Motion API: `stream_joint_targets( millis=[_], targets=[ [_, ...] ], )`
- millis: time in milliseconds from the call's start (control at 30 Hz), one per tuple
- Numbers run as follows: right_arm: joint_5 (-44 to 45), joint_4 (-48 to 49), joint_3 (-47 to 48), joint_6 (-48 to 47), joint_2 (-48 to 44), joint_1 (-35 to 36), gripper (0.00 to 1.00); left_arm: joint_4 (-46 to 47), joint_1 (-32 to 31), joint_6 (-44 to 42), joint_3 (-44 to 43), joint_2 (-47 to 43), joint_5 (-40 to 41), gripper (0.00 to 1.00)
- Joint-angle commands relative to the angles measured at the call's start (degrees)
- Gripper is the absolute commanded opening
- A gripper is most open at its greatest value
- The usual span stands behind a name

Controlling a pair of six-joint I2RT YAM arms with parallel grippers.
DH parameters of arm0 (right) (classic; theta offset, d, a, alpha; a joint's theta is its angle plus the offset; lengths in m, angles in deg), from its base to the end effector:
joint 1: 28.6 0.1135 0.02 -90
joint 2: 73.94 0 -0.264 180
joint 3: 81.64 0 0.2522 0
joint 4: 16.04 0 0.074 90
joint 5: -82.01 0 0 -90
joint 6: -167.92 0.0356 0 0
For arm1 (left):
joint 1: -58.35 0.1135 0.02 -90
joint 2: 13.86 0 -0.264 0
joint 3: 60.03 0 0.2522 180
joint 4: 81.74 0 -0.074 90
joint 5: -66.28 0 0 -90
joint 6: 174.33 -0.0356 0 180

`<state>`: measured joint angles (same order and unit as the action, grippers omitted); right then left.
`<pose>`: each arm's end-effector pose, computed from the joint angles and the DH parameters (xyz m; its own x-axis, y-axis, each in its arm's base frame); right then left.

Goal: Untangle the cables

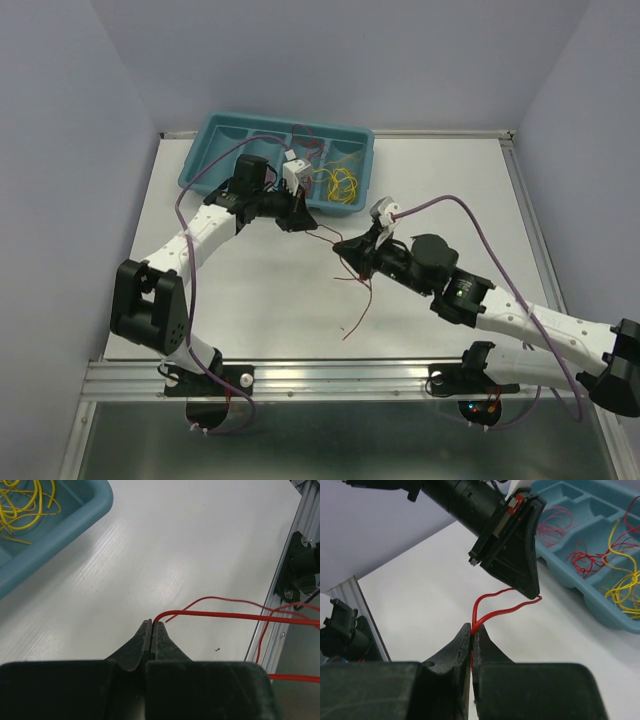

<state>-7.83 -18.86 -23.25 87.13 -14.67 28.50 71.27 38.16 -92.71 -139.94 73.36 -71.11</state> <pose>0.1341 0.2070 0.3295 -0.1687 0.0338 -0.9851 -0.8217 0.5472 0.1595 0.3086 -0.1414 0.2898 -0.4060 0.2544 -0.8777 0.8728 0.3927 -0.2899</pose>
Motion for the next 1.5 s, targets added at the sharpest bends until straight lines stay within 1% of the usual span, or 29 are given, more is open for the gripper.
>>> stream_joint_targets(
  millis=[0,67,167,300,433,533,600,733,767,833,867,967,1067,1100,1133,1167,1200,1300,1400,1467],
  targets=[
    [4.9,16.3,-2.9,-1.0,-6.1,1.1,0.0,-0.9,-1.3,-4.0,-1.7,1.7,2.7,0.0],
    [6.8,20.2,-5.6,-1.6,-8.1,1.1,0.0,-1.8,-2.4,-4.3,-2.1,2.7,2.7,0.0],
    [7.1,22.6,-5.5,-2.3,-8.0,1.1,0.01,-2.6,-4.3,-4.4,-3.1,3.7,3.3,0.0],
    [8.2,23.2,-0.9,-1.8,-3.2,1.1,0.0,-2.6,-4.9,-4.0,-4.2,4.8,2.9,0.0],
    [7.3,22.0,3.4,-1.6,3.0,1.1,0.01,-1.4,-4.3,-3.2,-4.1,3.3,5.3,0.0],
    [4.9,20.3,4.6,-1.3,6.3,1.1,0.01,0.6,-2.9,-1.8,-3.3,0.9,7.0,0.0],
    [3.4,17.5,5.0,-1.3,8.0,1.1,0.01,2.2,-2.0,-1.1,-2.5,-0.6,6.9,0.0],
    [2.3,14.5,3.7,-1.6,10.1,1.1,0.02,3.6,0.1,0.1,-1.4,-4.5,7.1,0.0],
    [2.6,12.5,3.9,-1.6,11.0,1.1,0.02,3.7,0.3,0.2,-1.4,-5.2,7.0,0.0],
    [1.7,9.5,5.7,-1.5,14.5,1.1,0.02,4.0,0.8,0.5,-1.1,-6.5,7.6,0.0],
    [0.2,6.5,8.2,-1.7,16.0,1.1,0.02,4.2,1.0,0.5,-0.9,-7.8,7.9,0.0],
    [-3.3,4.9,11.3,-1.7,21.6,1.2,0.04,5.5,1.7,1.0,-0.2,-10.5,8.5,0.0],
    [-3.1,5.6,12.2,-2.4,26.1,1.3,0.13,6.0,2.0,1.6,0.4,-11.9,7.4,0.0],
    [-2.7,7.9,11.5,-2.4,26.4,1.5,0.24,5.8,2.0,1.8,0.5,-12.1,6.5,0.0],
    [-2.7,9.6,10.6,-2.5,26.6,1.7,0.3,5.7,2.1,1.8,0.4,-12.2,6.4,0.0],
    [-2.9,11.7,9.8,-2.4,26.6,1.8,0.34,5.7,2.1,2.0,0.4,-12.4,6.1,0.0],
    [-2.8,15.8,8.1,-2.3,26.3,2.0,0.4,5.6,2.1,2.0,0.5,-12.4,6.0,0.0],
    [-0.4,20.6,7.5,-1.0,27.2,2.7,0.52,5.6,2.4,2.4,0.6,-13.0,5.2,0.0],
    [2.5,22.3,8.0,-0.4,29.1,3.1,0.61,5.6,3.0,2.8,0.6,-13.4,4.2,0.0],
    [2.9,23.6,8.2,-0.2,30.1,3.5,0.64,5.7,3.2,3.2,0.8,-13.6,3.5,0.0]
  ],
)
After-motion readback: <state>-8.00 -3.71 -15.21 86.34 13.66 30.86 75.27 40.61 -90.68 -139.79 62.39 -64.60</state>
